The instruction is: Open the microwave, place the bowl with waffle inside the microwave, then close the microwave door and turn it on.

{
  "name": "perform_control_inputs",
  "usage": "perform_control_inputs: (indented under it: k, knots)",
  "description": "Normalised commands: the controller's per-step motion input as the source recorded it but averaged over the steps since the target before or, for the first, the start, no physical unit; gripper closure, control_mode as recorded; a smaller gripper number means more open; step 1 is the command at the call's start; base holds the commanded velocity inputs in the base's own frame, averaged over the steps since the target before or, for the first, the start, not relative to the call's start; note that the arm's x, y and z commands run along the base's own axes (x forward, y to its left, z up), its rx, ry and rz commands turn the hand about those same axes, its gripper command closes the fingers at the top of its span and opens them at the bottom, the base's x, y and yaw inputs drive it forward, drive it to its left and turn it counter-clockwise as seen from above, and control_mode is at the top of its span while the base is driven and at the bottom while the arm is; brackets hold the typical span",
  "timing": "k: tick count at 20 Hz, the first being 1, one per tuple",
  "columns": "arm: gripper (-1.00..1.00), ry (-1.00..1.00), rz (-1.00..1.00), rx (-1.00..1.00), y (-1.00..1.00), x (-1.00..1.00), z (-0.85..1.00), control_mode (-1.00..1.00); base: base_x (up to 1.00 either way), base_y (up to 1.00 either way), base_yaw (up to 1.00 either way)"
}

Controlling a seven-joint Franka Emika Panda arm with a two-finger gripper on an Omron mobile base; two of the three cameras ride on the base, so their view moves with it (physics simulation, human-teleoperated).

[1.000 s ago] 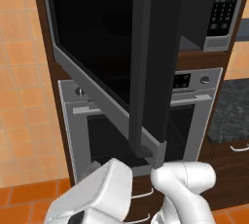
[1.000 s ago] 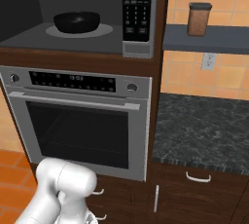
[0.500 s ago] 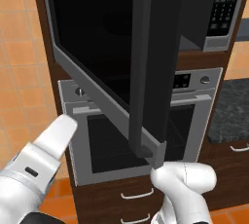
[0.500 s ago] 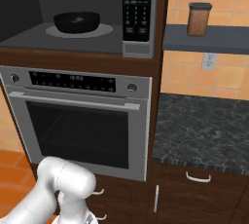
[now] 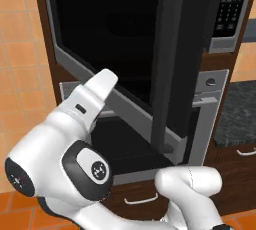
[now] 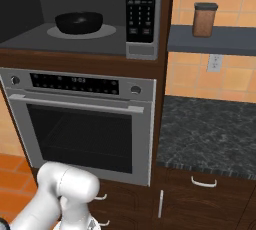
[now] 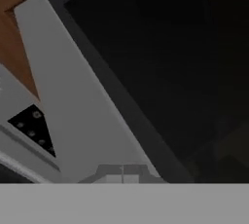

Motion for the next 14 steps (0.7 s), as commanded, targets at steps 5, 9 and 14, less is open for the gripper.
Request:
perform_control_inputs:
  k: [5, 9, 14]
  knots:
    - [1.0, -0.09, 0.0, 0.0, -1.0, 0.52, 0.38, -1.0, 0.0, 0.0, 0.0]
    - [1.0, -0.09, 0.01, 0.01, -0.95, 0.62, 0.34, -1.0, 0.0, 0.0, 0.0]
    - [1.0, -0.02, 0.04, 0.04, -0.54, 0.64, 0.49, -1.0, 0.0, 0.0, 0.0]
